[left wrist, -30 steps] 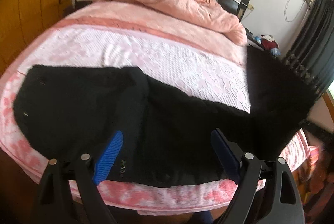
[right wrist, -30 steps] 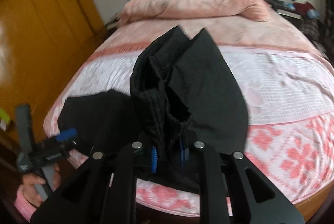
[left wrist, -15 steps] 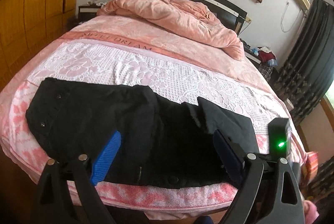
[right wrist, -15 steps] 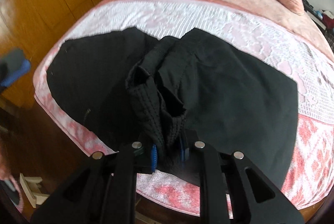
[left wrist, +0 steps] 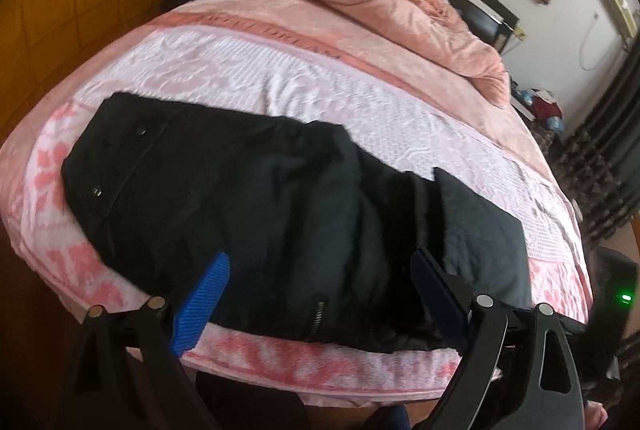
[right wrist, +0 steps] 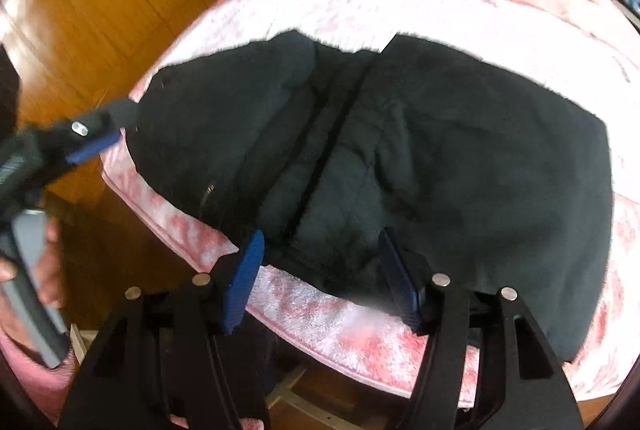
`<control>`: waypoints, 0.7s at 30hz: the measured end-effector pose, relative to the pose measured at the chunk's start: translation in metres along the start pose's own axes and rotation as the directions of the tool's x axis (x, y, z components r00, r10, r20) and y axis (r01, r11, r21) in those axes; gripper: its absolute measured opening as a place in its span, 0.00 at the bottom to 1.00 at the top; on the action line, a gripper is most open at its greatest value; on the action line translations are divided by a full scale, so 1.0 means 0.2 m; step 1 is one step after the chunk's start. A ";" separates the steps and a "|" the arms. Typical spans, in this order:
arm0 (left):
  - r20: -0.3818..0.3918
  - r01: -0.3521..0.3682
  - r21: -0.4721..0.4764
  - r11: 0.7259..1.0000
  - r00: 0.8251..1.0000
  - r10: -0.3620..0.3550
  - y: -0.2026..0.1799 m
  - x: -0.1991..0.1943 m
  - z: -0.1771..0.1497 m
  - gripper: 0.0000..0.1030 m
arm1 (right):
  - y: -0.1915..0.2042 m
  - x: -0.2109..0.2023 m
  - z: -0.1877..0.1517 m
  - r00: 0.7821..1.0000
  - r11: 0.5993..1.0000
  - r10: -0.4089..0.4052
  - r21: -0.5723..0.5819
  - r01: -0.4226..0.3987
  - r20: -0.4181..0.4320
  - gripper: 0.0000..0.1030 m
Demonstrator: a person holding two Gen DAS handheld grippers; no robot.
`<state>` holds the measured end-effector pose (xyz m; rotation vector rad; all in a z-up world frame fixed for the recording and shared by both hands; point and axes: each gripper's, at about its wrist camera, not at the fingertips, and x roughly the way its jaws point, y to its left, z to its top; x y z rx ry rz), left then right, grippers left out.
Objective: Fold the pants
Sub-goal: 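Release the pant leg with the right gripper and flatten the fold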
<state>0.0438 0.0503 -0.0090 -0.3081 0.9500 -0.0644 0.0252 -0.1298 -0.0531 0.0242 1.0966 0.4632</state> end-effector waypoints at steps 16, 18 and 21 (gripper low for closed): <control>-0.029 -0.009 0.008 1.000 1.000 0.009 0.02 0.02 -0.03 0.90 | 0.01 0.17 0.00 0.993 0.994 -0.107 -0.025 0.106 -0.046 0.25; -0.033 -0.007 0.006 1.000 0.999 0.007 0.02 0.03 -0.03 0.90 | -0.01 0.16 0.00 0.996 0.997 -0.080 -0.002 0.080 -0.045 0.11; -0.040 0.000 -0.003 1.000 0.999 0.000 0.03 0.04 -0.04 0.90 | -0.01 0.11 0.01 0.998 0.998 -0.059 -0.004 0.058 -0.030 0.07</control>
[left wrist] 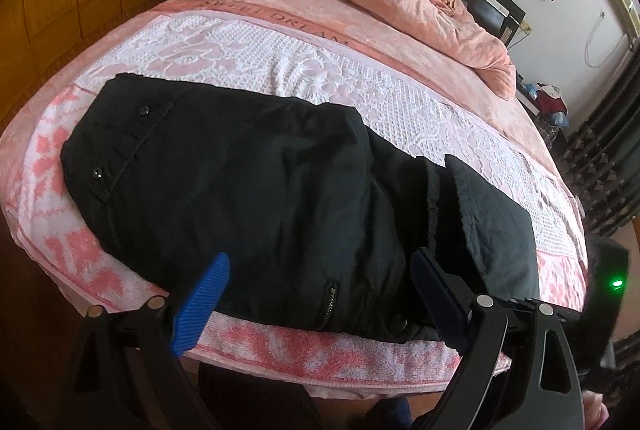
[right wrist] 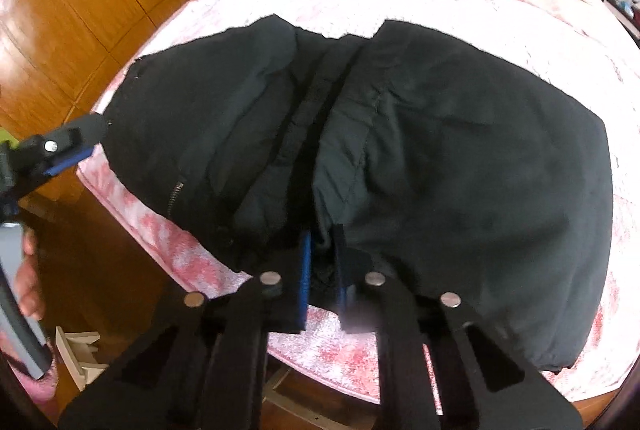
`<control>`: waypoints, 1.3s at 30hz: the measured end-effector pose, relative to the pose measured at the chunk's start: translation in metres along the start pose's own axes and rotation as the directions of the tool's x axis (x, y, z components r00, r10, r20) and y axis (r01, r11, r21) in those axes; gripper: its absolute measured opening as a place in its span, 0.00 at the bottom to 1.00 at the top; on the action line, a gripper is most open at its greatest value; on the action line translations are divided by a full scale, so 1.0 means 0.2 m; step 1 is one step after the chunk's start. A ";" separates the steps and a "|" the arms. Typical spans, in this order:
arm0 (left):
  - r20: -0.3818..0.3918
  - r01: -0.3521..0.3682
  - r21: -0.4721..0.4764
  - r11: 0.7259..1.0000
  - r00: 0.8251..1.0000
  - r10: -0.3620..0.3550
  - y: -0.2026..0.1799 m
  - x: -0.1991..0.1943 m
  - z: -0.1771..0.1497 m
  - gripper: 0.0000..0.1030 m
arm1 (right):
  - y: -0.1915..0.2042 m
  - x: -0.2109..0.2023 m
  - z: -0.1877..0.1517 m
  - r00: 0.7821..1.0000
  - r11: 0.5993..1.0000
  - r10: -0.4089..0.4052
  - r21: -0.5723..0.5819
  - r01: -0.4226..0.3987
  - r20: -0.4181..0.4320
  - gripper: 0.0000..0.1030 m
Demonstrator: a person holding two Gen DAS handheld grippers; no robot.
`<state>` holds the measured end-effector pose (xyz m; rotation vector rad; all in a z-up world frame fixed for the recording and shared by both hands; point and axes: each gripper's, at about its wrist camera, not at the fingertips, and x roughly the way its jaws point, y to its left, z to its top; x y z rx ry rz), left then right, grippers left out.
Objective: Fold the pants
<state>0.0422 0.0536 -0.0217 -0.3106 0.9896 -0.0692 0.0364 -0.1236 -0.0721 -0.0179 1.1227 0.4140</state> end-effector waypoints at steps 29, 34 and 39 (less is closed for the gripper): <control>0.036 -0.022 0.038 0.999 0.999 0.021 -0.05 -0.05 0.01 0.90 | 0.05 -0.16 -0.02 0.969 0.968 0.247 -0.033 -0.247 -0.019 0.45; 0.055 -0.004 0.082 0.997 0.999 -0.001 -0.14 -0.08 0.02 0.91 | -0.34 -0.42 -0.10 0.987 0.984 0.140 0.103 -0.147 0.075 0.56; 0.033 0.016 0.094 0.995 0.999 -0.020 -0.20 -0.05 0.01 0.92 | -0.73 -0.47 -0.20 0.993 0.956 0.098 0.271 -0.112 0.065 0.62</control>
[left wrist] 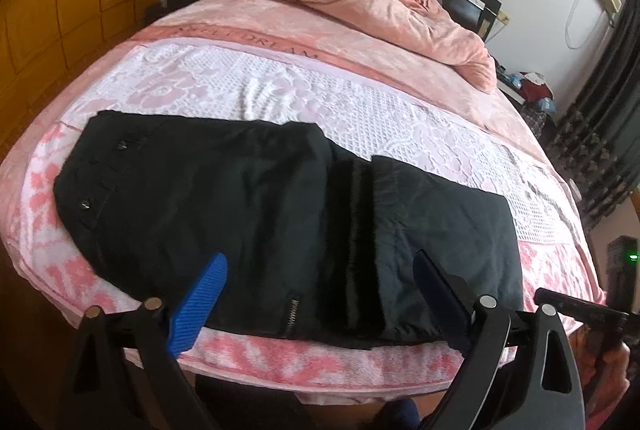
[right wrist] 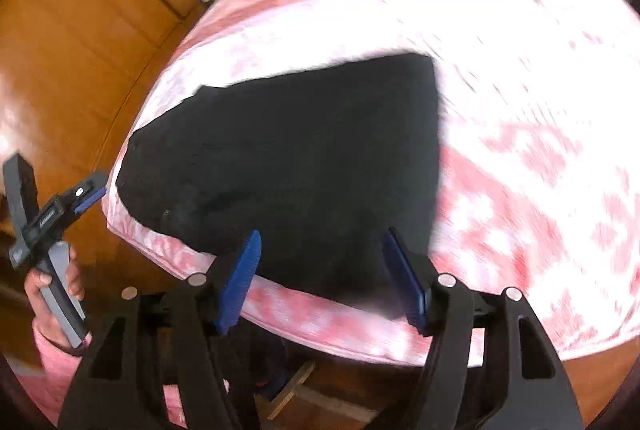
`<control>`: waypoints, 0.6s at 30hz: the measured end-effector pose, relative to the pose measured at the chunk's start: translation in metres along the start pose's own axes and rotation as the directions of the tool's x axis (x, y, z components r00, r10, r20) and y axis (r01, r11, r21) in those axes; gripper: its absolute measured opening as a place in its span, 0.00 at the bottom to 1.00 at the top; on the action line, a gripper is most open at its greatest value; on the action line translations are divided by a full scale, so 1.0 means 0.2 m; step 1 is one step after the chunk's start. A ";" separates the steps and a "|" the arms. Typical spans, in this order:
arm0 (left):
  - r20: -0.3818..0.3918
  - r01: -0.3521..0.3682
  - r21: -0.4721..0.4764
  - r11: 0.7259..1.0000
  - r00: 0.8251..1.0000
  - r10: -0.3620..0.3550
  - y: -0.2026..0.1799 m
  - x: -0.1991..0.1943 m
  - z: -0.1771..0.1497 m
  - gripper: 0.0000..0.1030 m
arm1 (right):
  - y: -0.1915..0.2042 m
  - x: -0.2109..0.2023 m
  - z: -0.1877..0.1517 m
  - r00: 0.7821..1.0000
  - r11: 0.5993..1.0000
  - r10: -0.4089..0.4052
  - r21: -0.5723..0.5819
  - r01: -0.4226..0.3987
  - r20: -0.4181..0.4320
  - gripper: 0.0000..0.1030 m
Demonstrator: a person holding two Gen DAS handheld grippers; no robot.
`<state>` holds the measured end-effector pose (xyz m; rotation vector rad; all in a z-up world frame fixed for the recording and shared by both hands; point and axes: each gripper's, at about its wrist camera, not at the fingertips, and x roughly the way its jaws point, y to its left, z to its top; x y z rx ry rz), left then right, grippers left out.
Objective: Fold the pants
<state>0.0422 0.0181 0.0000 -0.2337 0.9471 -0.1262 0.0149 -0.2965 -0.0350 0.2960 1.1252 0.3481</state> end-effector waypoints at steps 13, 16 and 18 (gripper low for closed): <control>-0.060 -0.029 -0.025 0.999 0.998 0.027 0.00 0.07 -0.04 0.92 | -0.34 0.33 -0.09 0.961 0.951 0.254 0.210 -0.227 -0.110 0.68; -0.067 -0.026 -0.018 1.000 0.997 0.024 -0.02 0.08 -0.03 0.92 | -0.33 0.32 -0.07 0.962 0.950 0.254 0.213 -0.230 -0.096 0.48; -0.070 -0.020 -0.016 1.000 0.997 0.019 -0.03 0.09 -0.03 0.92 | -0.33 0.29 -0.06 0.964 0.949 0.256 0.209 -0.236 -0.074 0.23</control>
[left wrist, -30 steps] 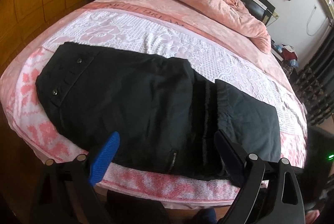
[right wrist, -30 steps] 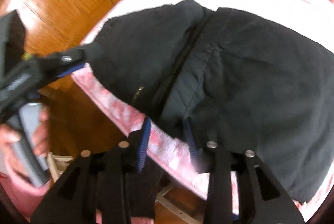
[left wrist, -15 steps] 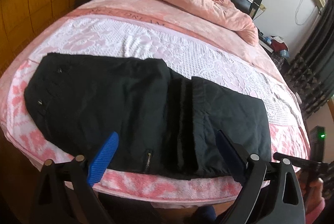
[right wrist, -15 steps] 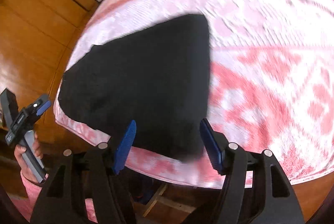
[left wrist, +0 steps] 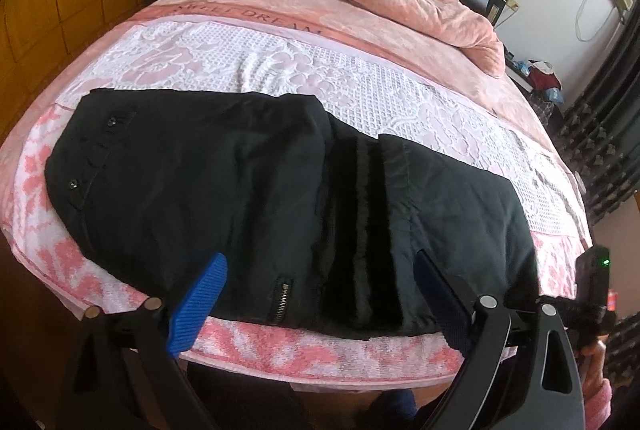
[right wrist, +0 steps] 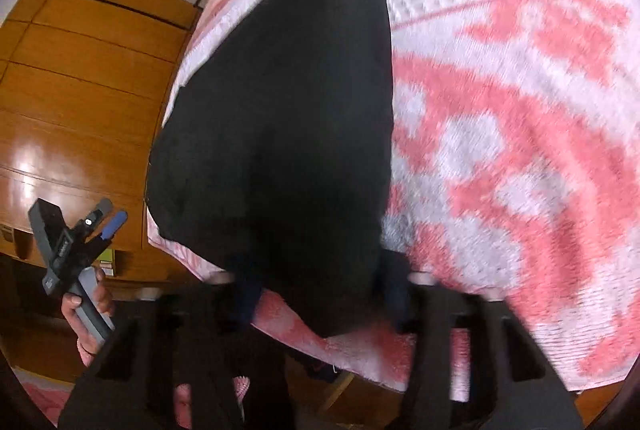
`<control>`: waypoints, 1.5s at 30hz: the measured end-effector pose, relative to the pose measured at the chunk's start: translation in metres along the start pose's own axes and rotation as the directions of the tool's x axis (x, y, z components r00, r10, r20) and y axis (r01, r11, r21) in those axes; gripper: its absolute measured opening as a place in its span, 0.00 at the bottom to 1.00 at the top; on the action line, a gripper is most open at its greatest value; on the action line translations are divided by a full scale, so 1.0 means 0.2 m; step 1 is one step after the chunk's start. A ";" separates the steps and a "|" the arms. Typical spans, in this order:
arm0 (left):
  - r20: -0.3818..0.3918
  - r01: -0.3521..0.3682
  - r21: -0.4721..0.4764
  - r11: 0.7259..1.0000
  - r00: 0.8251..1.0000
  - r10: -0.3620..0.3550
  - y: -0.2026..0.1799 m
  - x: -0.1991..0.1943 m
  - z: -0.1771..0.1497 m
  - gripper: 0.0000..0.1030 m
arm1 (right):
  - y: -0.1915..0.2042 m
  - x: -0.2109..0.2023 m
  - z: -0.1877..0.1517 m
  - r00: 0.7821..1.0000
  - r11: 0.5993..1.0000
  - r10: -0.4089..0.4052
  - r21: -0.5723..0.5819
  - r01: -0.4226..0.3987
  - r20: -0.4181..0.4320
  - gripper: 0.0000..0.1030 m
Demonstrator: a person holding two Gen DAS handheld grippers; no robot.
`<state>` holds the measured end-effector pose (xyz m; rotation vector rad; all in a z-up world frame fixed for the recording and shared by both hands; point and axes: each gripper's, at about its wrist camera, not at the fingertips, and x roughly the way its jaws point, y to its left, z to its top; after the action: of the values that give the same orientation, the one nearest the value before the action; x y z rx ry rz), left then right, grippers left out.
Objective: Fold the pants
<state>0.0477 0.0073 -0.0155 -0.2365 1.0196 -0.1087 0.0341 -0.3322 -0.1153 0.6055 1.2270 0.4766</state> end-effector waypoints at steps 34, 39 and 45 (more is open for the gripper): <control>-0.022 0.005 -0.055 0.998 1.000 -0.006 0.19 0.09 -0.04 0.92 | 0.86 0.36 -0.11 0.967 0.892 -0.255 -0.387 0.234 -0.005 0.42; -0.080 -0.017 -0.076 0.997 0.997 0.010 0.28 0.20 -0.07 0.92 | 0.85 0.57 -0.08 0.935 0.863 -0.352 -0.397 0.312 -0.031 0.42; -0.025 0.019 -0.193 0.981 0.999 -0.024 0.55 0.10 -0.03 0.92 | 1.01 0.46 -0.11 0.962 0.869 -0.274 -0.430 0.245 -0.008 0.45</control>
<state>0.0517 0.1090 -0.0623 -0.4237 1.0561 -0.0324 0.0352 -0.1186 -0.0529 0.0469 1.1988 0.5194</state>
